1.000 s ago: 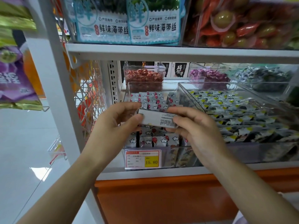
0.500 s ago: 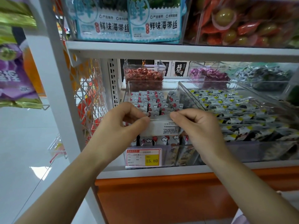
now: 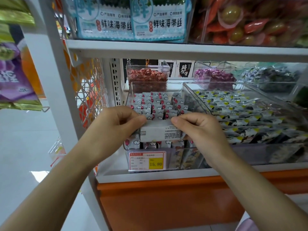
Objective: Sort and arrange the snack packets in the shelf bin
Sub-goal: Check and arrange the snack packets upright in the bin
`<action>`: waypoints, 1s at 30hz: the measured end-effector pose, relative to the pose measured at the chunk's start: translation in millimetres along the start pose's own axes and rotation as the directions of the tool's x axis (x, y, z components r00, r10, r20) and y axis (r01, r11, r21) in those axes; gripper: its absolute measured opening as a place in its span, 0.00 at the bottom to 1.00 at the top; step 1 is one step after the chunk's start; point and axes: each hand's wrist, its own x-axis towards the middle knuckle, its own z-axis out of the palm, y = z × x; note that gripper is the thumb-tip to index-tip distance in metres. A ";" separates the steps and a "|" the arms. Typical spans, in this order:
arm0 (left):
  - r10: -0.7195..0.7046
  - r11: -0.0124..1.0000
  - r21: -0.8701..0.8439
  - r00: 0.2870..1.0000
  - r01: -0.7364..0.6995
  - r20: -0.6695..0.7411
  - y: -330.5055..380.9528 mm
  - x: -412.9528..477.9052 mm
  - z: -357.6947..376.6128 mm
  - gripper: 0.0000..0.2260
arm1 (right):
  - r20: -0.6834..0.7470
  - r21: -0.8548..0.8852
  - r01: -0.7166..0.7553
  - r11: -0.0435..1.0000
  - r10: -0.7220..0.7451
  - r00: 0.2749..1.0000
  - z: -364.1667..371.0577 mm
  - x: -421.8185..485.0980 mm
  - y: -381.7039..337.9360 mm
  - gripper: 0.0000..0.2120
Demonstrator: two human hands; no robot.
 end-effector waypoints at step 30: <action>0.010 0.973 0.231 0.999 0.001 -0.044 -6.9 81.7 63.7 0.14 | -0.187 -0.051 -0.016 0.999 0.006 0.982 -25.7 82.6 -9.0 0.07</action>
